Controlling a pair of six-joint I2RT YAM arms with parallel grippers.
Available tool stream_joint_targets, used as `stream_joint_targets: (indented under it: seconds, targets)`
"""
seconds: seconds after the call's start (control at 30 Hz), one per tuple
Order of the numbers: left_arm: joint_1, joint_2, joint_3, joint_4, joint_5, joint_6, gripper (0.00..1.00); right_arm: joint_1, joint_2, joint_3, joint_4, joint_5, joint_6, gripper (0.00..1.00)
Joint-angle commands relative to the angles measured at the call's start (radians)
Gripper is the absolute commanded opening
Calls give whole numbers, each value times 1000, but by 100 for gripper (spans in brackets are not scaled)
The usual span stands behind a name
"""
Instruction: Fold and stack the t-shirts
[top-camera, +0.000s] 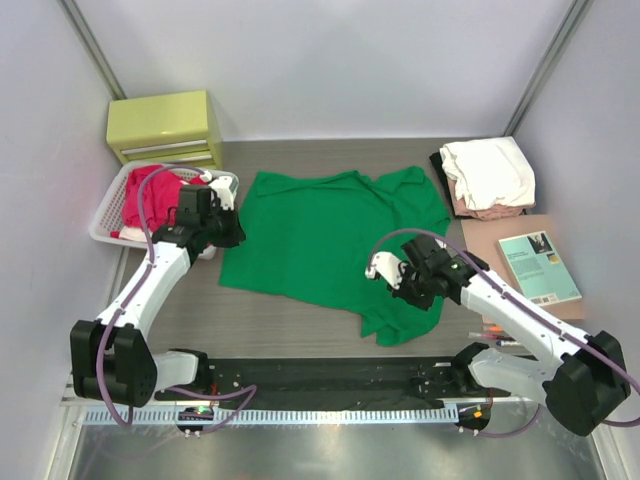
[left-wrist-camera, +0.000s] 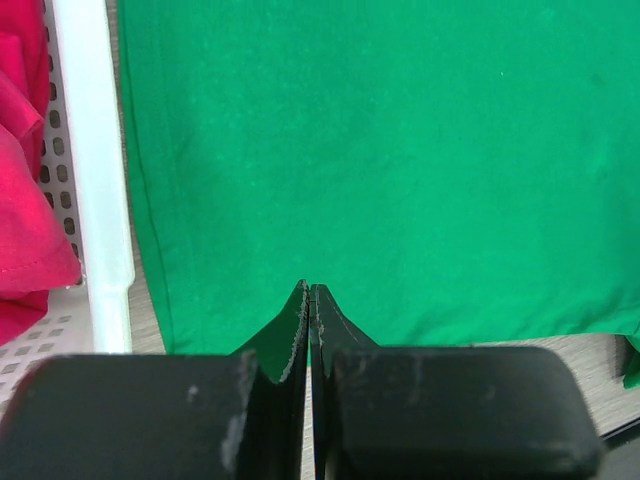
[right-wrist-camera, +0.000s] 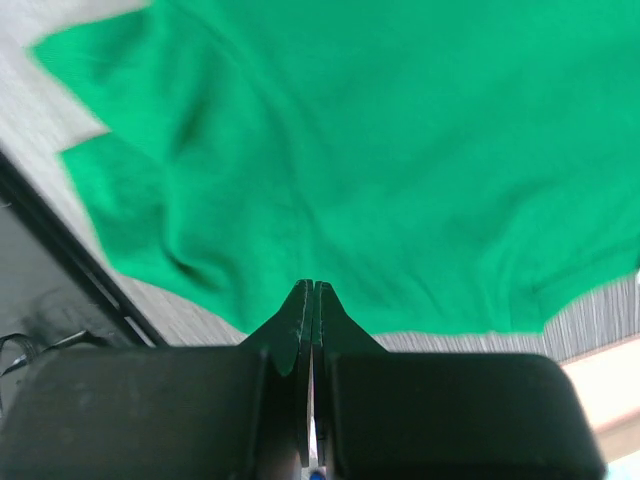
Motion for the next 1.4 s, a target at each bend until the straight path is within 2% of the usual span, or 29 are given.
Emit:
stream_joint_targets:
  seconds: [0.0, 0.07, 0.1, 0.17, 0.3, 0.33, 0.43, 0.7, 0.77, 0.97, 1.03, 1.07, 1.13, 1.2, 1.37]
  targets:
    - [-4, 7, 37, 36, -17, 23, 0, 106, 24, 21, -11, 57, -14, 1]
    - [-4, 13, 38, 34, -12, 23, 0, 131, 71, 3, 4, 101, -23, 1]
    - [-4, 11, 38, 34, -11, 26, 0, 131, 93, -5, 48, 180, -37, 1]
    - [-4, 8, 40, 36, -9, 27, 0, 128, 156, -33, 132, 226, -48, 1]
    - [-6, -12, 35, 30, -17, 40, 0, 62, 229, 2, 214, 143, -25, 1]
    - [-6, -19, 32, 31, -18, 47, 0, 26, 239, 31, 225, 70, -23, 1]
    - [-8, -41, 20, 30, -31, 69, 0, 5, 272, 61, 254, 71, -20, 1]
    - [-12, -107, -12, 77, -66, 126, 0, -70, 55, 90, 257, 54, -8, 1]
    - [-15, -101, -12, 92, -78, 133, 0, -79, 70, 102, 265, 54, -8, 1]
    - [-18, -51, 5, 99, -84, 135, 0, -82, 303, 151, 400, 69, 47, 1]
    - [-20, -65, 2, 100, -89, 141, 0, -103, 436, 216, 449, 79, 70, 1]
    - [-20, -70, -1, 103, -98, 144, 0, -123, 481, 299, 451, 69, 108, 1]
    - [-21, -91, -4, 94, -115, 149, 0, -186, 577, 383, 449, -2, 144, 1]
    - [-20, -117, -11, 100, -147, 173, 0, -205, 605, 472, 454, -3, 192, 1]
    - [-20, -275, -60, 174, -233, 205, 0, -206, 579, 544, 466, 60, 215, 1]
